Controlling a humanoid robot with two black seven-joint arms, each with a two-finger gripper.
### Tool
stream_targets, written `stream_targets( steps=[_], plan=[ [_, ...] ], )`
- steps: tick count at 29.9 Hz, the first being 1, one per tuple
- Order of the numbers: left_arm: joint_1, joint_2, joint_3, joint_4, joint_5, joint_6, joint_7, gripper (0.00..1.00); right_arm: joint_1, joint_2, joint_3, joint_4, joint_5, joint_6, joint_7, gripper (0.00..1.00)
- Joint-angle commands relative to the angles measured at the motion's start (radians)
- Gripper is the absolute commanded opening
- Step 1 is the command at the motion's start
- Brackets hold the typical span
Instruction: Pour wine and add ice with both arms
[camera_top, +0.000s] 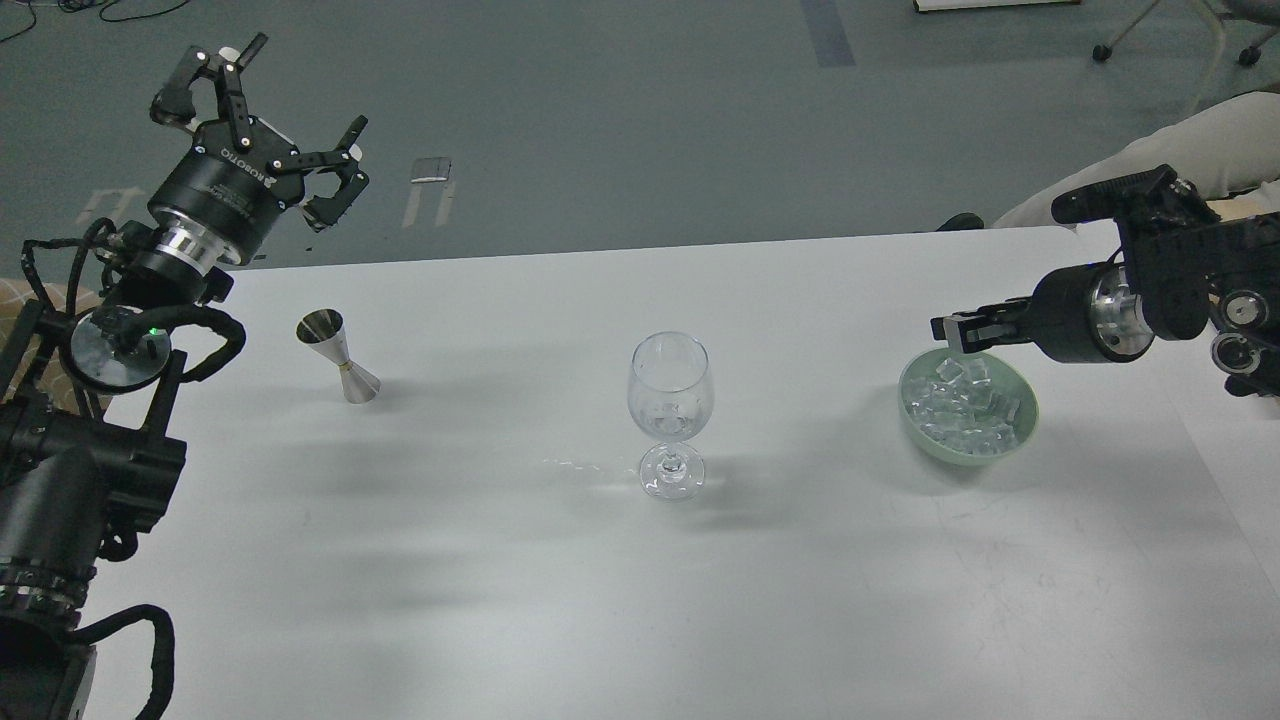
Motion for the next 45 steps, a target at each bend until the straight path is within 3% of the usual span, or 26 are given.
stream_targets(
  steps=[1,24,45],
  plan=[
    [0.000,0.000,-0.001,0.000,0.000,0.000,0.000,0.98,0.037,-0.001,0.000,0.008,0.001,0.000,0.013,0.00],
    [-0.008,0.004,-0.001,0.000,0.000,0.000,0.000,0.98,0.205,0.024,0.003,0.153,0.001,0.000,0.015,0.00],
    [-0.012,0.016,-0.003,0.000,0.000,0.000,0.000,0.98,0.262,0.154,0.000,0.200,0.001,0.000,0.015,0.00]
  ],
)
